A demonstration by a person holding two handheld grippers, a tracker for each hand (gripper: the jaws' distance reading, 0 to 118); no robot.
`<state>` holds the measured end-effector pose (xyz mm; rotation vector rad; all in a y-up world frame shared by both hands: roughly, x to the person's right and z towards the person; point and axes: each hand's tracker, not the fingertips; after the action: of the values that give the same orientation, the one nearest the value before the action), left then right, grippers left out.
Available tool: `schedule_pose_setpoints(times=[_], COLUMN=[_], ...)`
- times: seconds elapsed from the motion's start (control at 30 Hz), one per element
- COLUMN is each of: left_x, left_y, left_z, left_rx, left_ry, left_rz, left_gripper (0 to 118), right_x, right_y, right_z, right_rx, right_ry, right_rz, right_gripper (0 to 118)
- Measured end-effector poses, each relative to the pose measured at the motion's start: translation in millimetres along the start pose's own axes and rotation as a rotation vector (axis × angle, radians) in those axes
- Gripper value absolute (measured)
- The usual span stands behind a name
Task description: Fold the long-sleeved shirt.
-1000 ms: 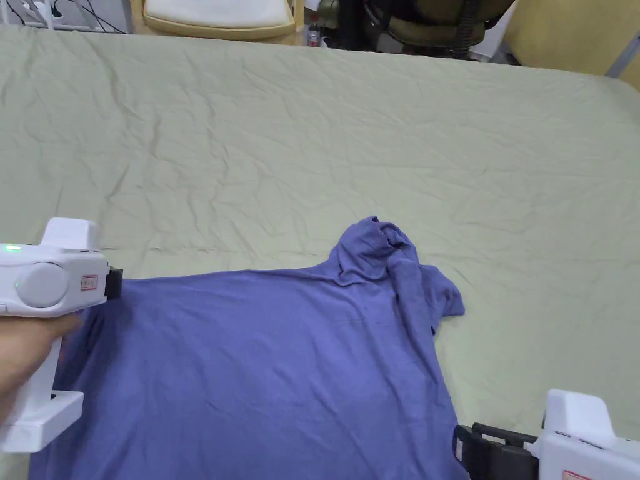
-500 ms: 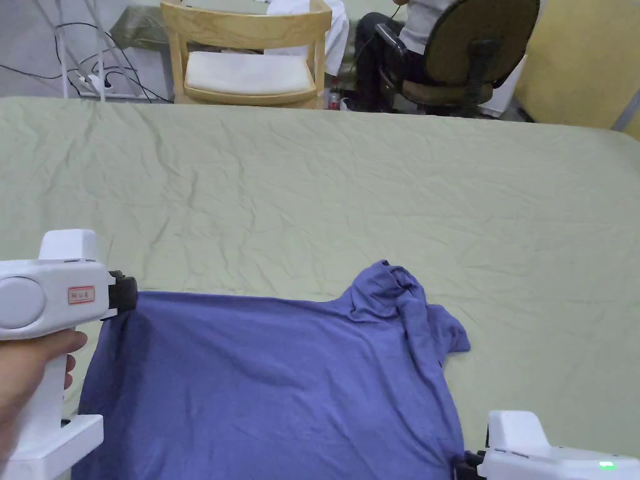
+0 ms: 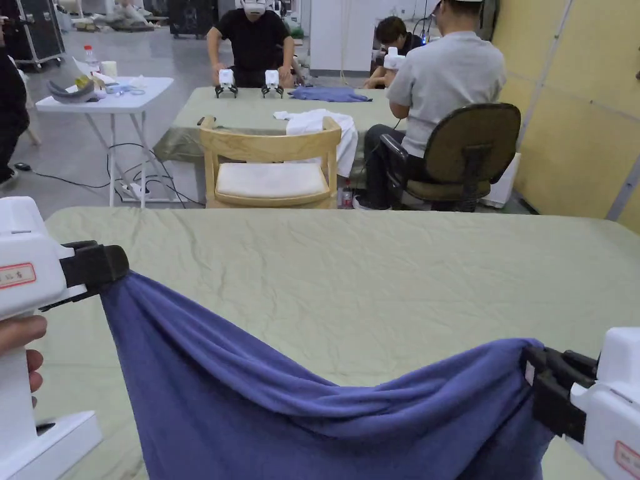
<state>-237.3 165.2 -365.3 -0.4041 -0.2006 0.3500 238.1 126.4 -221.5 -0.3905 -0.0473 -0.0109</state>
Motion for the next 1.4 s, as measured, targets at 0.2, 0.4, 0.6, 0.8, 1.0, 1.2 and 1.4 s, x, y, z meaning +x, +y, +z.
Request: schedule_pose_setpoints(times=[0.2,0.4,0.6,0.8,1.0,1.2,1.4], left_x=[10.3,9.9,21.5,43.3,45.2,11.6,-37.0], left_y=[86.5,165.1,220.0,247.7,225.1,143.6,20.5], left_z=[-7.5,-38.6,-76.0,-123.0,-175.0,-248.2,-308.8], left_rx=[0.104,0.118,0.138,0.141,0.101,-0.046,-0.244], left_ry=[0.021,0.046,0.083,0.103,0.134,0.182,0.228], left_rz=[-0.023,0.055,0.087,0.074,-0.027,-0.071,-0.063], left_gripper=[0,0,0,0,0,0,0], right_x=[17.0,36.9,43.8,47.9,54.1,61.9,57.3], right_y=[119.5,241.5,326.9,376.6,352.6,253.8,108.3], right_z=[-20.0,-66.1,-109.8,-170.1,-226.4,-311.0,-374.9], right_rx=[0.096,0.084,0.120,0.137,0.086,-0.078,-0.288], right_ry=[-0.059,-0.049,-0.130,-0.219,-0.242,-0.205,-0.163], right_rz=[0.075,0.019,0.011,-0.003,0.018,0.077,0.124], right_gripper=[8,8,8,8,8,8,8])
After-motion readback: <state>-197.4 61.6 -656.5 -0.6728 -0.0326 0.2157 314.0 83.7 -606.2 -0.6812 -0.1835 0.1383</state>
